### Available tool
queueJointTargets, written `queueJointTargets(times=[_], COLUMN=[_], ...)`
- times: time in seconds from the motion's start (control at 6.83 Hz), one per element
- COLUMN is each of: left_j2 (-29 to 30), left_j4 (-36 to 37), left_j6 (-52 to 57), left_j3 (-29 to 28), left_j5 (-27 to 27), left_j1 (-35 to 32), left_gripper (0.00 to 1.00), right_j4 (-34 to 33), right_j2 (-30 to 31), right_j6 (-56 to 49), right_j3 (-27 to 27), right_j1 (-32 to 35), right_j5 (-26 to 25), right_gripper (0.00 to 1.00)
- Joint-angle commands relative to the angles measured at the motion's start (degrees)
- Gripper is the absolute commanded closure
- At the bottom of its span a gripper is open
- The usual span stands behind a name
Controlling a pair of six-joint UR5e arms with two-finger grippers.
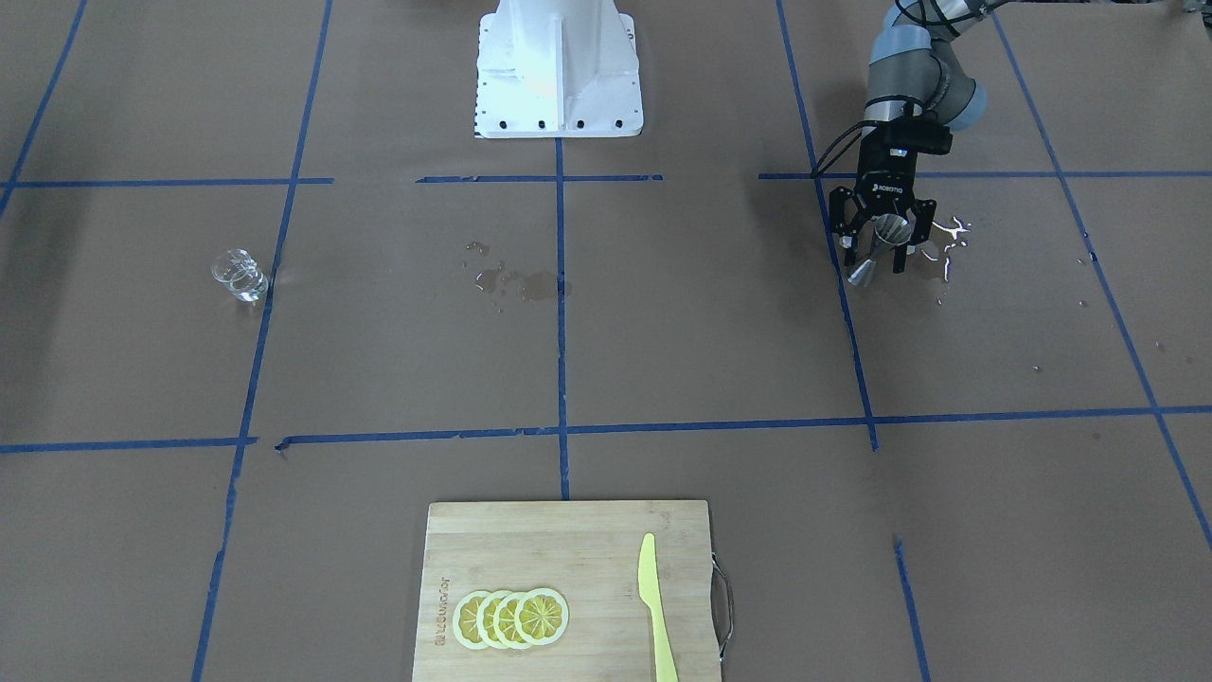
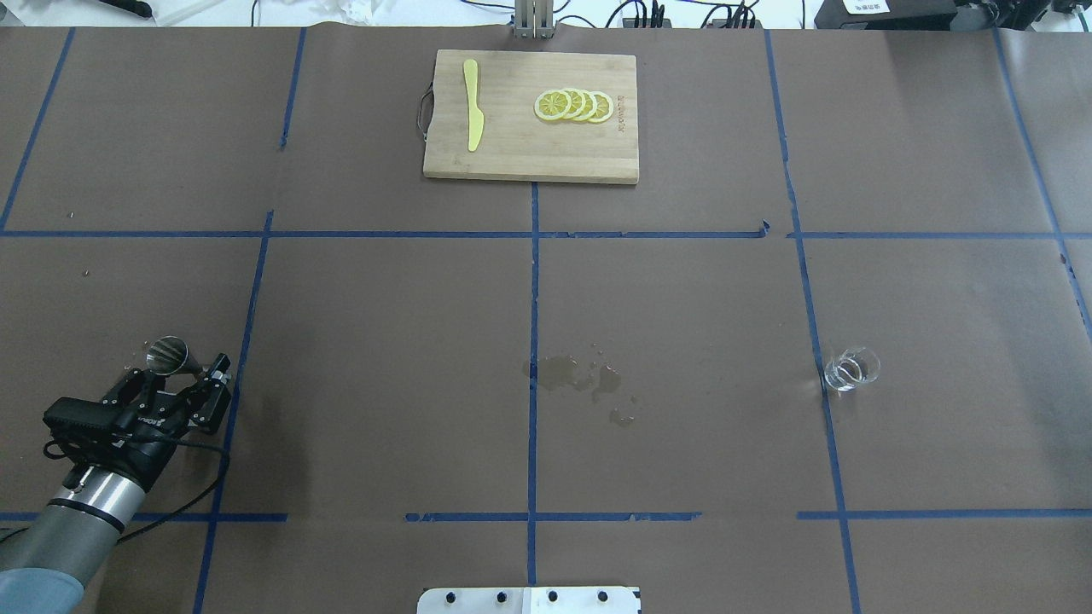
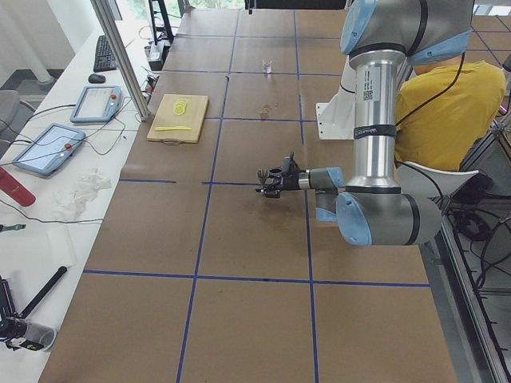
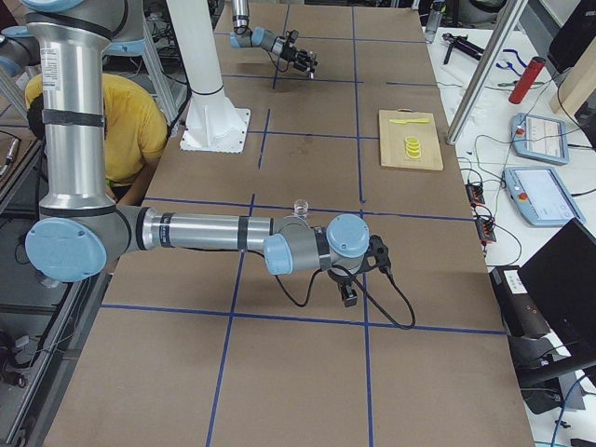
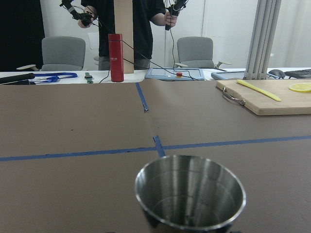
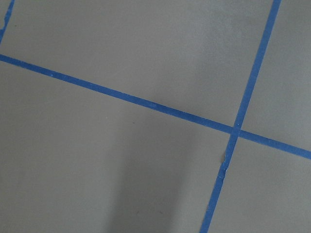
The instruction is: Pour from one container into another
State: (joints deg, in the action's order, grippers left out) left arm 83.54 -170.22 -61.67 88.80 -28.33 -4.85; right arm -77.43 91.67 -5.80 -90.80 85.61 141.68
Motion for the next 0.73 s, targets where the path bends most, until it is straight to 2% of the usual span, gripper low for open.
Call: queueJointTargets(times=[0.0,0.59], left_j2=[-0.13,-0.57], left_j4=[-0.11,-3.44], left_j6=[2.95,7.5], left_j3=[0.06,3.82], left_j5=[-0.06,-1.73], left_j1=[-0.42,-2.43], left_gripper=[1.0,1.0], right_j4=[0.0,0.0], right_j2=[0.0,-0.44], right_j6=[0.17,1.31], right_j3=[-0.08,-0.6], right_j1=[0.0,0.0], right_j5=[0.0,0.17], right_gripper=[0.0,0.0])
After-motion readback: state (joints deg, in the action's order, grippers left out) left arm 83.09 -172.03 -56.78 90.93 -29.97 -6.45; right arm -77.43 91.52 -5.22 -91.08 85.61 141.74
